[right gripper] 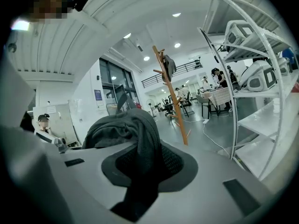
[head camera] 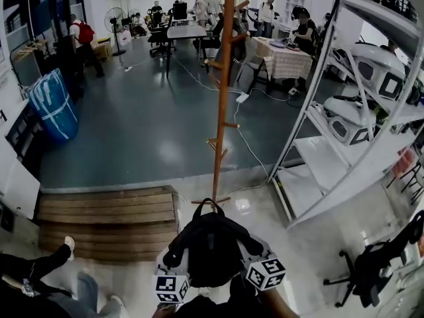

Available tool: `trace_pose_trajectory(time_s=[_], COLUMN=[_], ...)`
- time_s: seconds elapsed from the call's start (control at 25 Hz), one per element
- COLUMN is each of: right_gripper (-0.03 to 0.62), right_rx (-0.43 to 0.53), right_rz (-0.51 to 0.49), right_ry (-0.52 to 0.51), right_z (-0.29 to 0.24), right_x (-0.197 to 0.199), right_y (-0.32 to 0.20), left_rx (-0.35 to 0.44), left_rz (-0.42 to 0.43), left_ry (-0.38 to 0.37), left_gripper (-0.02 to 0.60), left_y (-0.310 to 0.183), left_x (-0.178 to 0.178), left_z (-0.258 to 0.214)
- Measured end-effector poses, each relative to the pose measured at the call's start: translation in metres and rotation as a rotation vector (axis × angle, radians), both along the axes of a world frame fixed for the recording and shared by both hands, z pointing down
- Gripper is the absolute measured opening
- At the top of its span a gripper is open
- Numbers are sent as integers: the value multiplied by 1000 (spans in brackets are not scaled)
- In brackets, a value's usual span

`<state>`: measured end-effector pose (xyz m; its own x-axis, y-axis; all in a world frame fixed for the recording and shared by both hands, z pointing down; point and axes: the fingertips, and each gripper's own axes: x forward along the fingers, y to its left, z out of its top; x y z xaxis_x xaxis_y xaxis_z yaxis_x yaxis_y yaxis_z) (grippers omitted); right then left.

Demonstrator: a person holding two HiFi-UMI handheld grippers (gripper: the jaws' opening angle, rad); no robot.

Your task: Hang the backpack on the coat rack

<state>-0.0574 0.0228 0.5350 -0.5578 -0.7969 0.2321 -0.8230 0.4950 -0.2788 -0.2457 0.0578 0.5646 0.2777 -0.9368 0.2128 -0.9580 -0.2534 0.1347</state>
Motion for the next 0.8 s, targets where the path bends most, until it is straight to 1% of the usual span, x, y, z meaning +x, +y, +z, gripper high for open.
trace_pose_trajectory(time_s=[0.16,0.32,0.56,0.8], right_gripper=[77,77,77,77], right_rx=[-13,-22,-28,-16], right_rz=[-43,-98,-185,-242], right_ry=[-8,-16,-21,-13], right_z=[8,15,12,4], right_x=[10,28,65,106], right_y=[-38,-79,-140,-197], left_rx=[-17,-24,-31,-23], left_rz=[-41,-87,-166,-216], left_ry=[-9,-14,-20,-12], left_gripper=[115,115,114,114], left_y=[-29,-64,-112,-160], left_x=[12,32,75,119], left_z=[6,10,6,0])
